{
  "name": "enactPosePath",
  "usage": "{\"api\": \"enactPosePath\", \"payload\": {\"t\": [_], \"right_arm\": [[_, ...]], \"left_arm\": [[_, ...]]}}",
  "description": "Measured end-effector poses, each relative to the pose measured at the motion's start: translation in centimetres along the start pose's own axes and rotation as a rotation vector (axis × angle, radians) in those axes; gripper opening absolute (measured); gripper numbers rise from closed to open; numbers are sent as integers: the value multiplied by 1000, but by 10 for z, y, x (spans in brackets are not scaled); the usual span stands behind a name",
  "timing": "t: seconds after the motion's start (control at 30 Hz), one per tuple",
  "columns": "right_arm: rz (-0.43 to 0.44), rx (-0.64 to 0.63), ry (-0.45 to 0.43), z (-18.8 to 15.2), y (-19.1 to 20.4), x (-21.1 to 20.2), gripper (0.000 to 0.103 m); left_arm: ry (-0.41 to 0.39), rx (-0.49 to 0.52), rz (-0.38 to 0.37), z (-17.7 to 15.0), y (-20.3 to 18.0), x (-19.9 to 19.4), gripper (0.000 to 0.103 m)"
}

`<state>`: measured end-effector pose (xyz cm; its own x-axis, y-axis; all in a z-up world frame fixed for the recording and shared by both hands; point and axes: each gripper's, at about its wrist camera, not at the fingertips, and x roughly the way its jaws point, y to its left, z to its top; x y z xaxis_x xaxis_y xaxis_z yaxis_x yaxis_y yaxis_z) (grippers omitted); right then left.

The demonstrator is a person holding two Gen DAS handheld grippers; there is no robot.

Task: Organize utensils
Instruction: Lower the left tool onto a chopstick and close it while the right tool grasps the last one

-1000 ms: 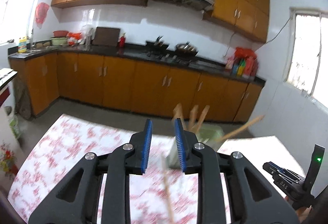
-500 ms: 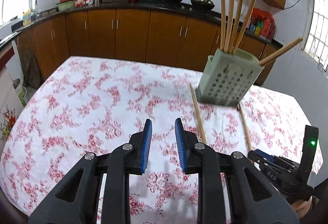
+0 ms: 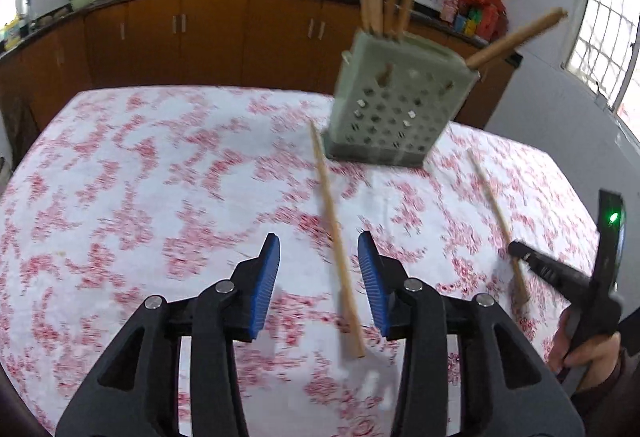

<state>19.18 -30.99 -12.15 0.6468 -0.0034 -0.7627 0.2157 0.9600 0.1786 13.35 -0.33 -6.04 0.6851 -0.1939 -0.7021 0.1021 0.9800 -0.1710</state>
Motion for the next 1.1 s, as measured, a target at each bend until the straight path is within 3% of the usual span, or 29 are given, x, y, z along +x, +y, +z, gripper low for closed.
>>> {"api": "enactPosePath", "payload": {"t": [0.13,0.4,0.43,0.53,0.83,1.1], "right_arm": [[-11,28,-3,1,-21,-2,8],[4,0,-1,-4,-14,-6,8],[9,-6,1,-4,-12,-5,8],[26,-35,7,-4,-1,-3,8],[42,-139,6,0,22,4,8],[13,-185,-11,2,28,10,8]], "left_arm": [[49,5,5,-7,-10,20,42],[95,39,81,-15,-23,46,40],[98,40,91,-16,-23,47,28],[94,47,140,-17,-20,50,8],[85,-53,248,-4,47,42,8],[68,-9,253,-5,51,43,10]]}}
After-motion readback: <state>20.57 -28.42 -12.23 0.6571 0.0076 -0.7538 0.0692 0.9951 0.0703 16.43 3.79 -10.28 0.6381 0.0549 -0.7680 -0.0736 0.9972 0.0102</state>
